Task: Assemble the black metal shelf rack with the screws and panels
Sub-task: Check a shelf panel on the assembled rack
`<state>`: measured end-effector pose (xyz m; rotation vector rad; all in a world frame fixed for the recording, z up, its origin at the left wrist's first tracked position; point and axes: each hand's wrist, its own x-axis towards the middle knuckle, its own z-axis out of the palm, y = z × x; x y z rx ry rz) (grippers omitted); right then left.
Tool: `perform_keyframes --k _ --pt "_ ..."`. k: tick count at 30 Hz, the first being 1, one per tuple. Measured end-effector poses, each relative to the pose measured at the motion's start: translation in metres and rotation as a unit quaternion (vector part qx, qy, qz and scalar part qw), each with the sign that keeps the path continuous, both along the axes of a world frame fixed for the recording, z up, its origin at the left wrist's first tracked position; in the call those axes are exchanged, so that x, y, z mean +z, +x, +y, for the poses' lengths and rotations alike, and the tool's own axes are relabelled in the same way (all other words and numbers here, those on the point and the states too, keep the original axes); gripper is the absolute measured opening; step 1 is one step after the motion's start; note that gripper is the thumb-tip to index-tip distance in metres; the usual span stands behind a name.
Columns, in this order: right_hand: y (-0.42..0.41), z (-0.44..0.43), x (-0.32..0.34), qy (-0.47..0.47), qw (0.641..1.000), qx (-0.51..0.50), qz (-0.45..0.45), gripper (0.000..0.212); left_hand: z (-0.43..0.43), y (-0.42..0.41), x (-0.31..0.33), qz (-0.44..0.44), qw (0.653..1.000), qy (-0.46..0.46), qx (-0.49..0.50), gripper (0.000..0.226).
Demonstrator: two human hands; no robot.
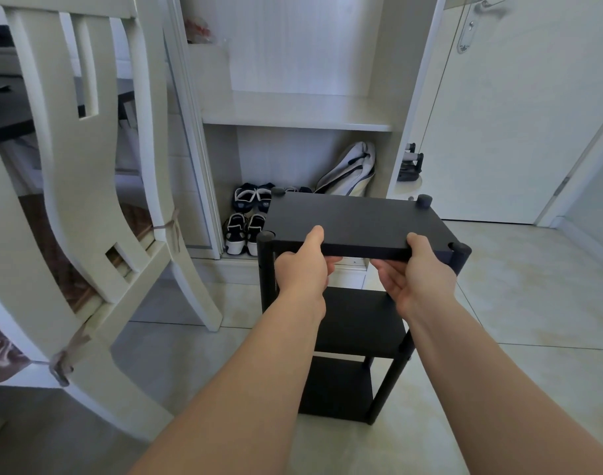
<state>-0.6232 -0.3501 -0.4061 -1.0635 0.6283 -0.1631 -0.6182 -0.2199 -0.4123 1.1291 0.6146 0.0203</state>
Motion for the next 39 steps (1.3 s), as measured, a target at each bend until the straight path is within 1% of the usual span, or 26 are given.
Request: perform_keyframes --k 5,14,18,23,29,35,39 --pt "-0.003 0.001 -0.011 -0.002 1.000 0.006 0.009 0.031 0.001 -0.006 -0.010 0.022 0.999 -0.028 -0.001 0.039" --pt "0.003 -0.002 -0.020 0.035 0.999 0.017 0.028 0.029 -0.004 0.002 -0.012 0.045 0.999 0.020 0.023 0.046" --pt "0.007 -0.003 -0.022 0.025 0.999 0.006 0.027 0.028 -0.005 0.004 -0.014 0.043 0.999 0.011 0.026 0.054" --pt "0.006 -0.002 -0.025 0.011 0.999 0.006 0.038 0.032 -0.003 0.001 -0.020 0.057 0.998 -0.004 0.019 0.045" --pt "0.002 -0.003 -0.029 0.042 0.998 0.018 0.038 0.031 -0.003 0.002 -0.025 0.041 0.999 0.015 0.015 0.051" --pt "0.002 -0.002 -0.031 0.041 0.998 0.014 0.037 0.034 -0.003 0.000 -0.027 0.036 0.999 0.014 0.009 0.054" --pt "0.000 -0.004 -0.031 0.052 0.998 0.026 0.028 0.038 0.000 -0.005 -0.026 0.030 0.999 0.003 -0.013 0.044"
